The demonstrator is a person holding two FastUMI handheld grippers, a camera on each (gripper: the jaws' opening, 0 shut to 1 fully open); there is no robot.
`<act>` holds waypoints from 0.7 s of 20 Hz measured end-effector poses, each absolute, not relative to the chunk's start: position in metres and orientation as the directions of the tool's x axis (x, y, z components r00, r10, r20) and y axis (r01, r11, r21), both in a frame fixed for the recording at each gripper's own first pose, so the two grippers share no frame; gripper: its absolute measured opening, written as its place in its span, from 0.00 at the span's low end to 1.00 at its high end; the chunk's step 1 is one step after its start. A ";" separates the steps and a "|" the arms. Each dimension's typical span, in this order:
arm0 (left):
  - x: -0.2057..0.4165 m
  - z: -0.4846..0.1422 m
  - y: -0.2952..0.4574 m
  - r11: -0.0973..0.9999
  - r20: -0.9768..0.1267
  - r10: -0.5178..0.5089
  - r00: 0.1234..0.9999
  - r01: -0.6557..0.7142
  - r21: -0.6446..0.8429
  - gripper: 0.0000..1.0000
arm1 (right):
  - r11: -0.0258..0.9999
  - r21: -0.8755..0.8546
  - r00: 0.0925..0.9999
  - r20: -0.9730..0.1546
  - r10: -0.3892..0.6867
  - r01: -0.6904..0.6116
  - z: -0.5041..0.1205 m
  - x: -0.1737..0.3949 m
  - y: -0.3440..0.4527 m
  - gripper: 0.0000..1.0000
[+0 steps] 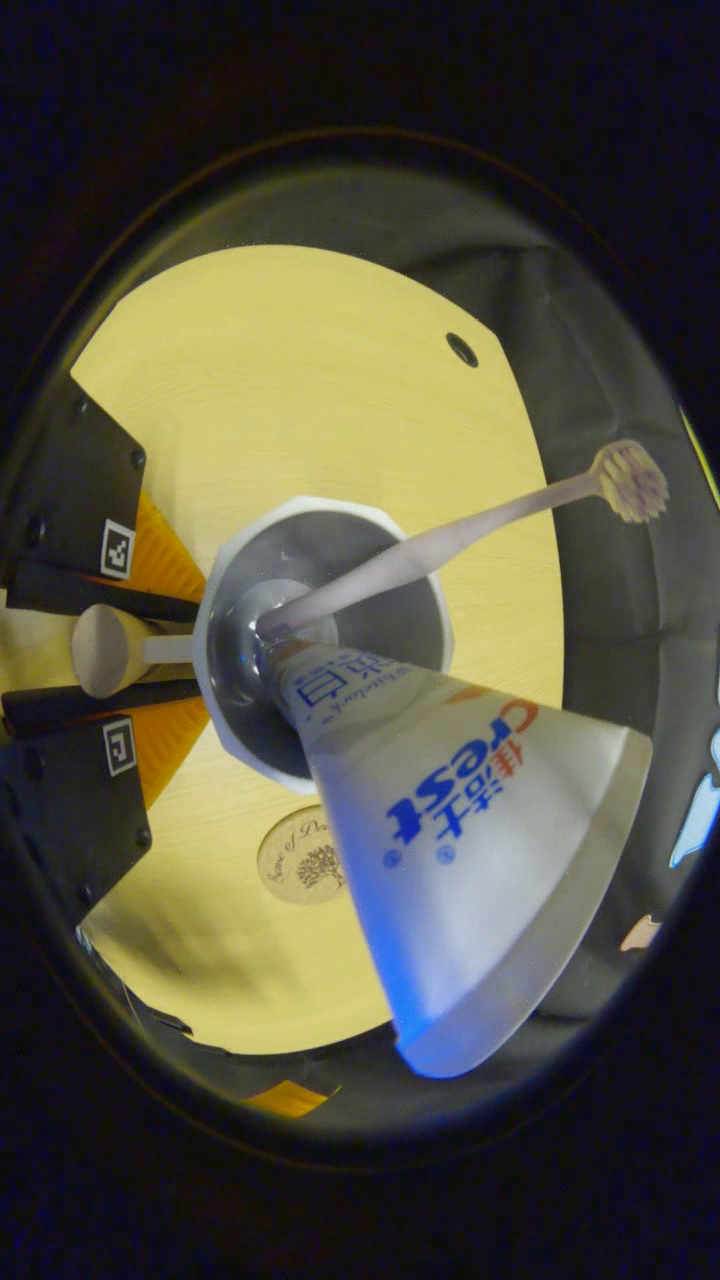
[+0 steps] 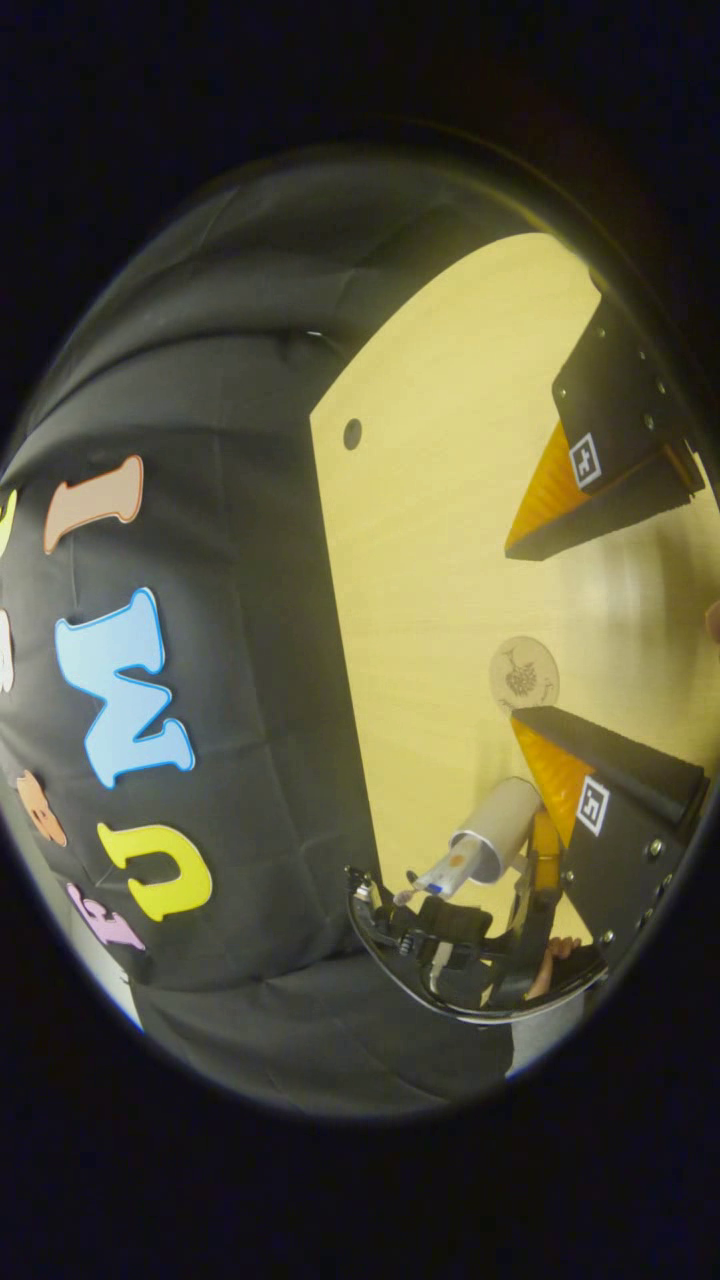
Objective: Put the toothbrush and toothpaste on the desktop into the cup, then pick up the cup and place it on the coaster on the desktop.
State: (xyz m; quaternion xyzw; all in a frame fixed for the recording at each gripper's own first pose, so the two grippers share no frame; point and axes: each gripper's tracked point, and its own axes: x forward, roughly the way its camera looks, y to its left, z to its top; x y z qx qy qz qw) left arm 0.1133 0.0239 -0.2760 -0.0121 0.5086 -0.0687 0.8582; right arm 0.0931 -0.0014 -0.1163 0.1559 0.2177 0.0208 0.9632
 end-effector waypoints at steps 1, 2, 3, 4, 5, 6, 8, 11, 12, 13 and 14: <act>0.113 -0.273 0.022 0.990 -0.870 -0.134 0.475 0.111 -0.092 0.36 | 0.951 0.309 0.905 -0.412 0.105 0.030 -0.116 0.093 -0.002 0.89; 0.113 -0.272 0.019 0.989 -0.868 -0.138 0.478 0.118 -0.092 0.36 | 0.951 0.308 0.905 -0.413 0.104 0.032 -0.117 0.092 -0.003 0.89; 0.113 -0.269 0.015 0.988 -0.865 -0.141 0.481 0.127 -0.090 0.42 | 0.950 0.309 0.906 -0.410 0.103 0.032 -0.116 0.092 -0.003 0.89; 0.114 -0.267 0.011 0.986 -0.863 -0.145 0.485 0.139 -0.088 0.42 | 0.950 0.309 0.907 -0.408 0.102 0.032 -0.115 0.091 -0.004 0.89; 0.114 -0.265 0.006 0.984 -0.861 -0.150 0.487 0.155 -0.084 0.36 | 0.951 0.308 0.908 -0.406 0.100 0.034 -0.114 0.091 -0.005 0.89; 0.115 -0.263 -0.001 0.982 -0.857 -0.157 0.491 0.170 -0.083 0.36 | 0.951 0.307 0.910 -0.404 0.098 0.034 -0.114 0.090 -0.006 0.89; 0.116 -0.258 -0.017 0.976 -0.850 -0.180 0.495 0.201 -0.089 0.39 | 0.951 0.307 0.911 -0.402 0.093 0.038 -0.115 0.089 -0.008 0.89; 0.119 -0.257 -0.045 0.964 -0.845 -0.221 0.487 0.243 -0.112 0.42 | 0.950 0.308 0.912 -0.403 0.080 0.053 -0.116 0.085 -0.016 0.89; 0.121 -0.257 -0.052 0.959 -0.842 -0.234 0.485 0.255 -0.120 0.42 | 0.950 0.308 0.911 -0.405 0.074 0.060 -0.117 0.083 -0.019 0.89; 0.124 -0.258 -0.059 0.955 -0.841 -0.244 0.483 0.268 -0.123 0.42 | 0.949 0.307 0.911 -0.407 0.066 0.068 -0.117 0.081 -0.023 0.89; 0.125 -0.257 -0.067 0.952 -0.839 -0.251 0.483 0.281 -0.122 0.42 | 0.948 0.308 0.910 -0.409 0.059 0.077 -0.120 0.079 -0.027 0.88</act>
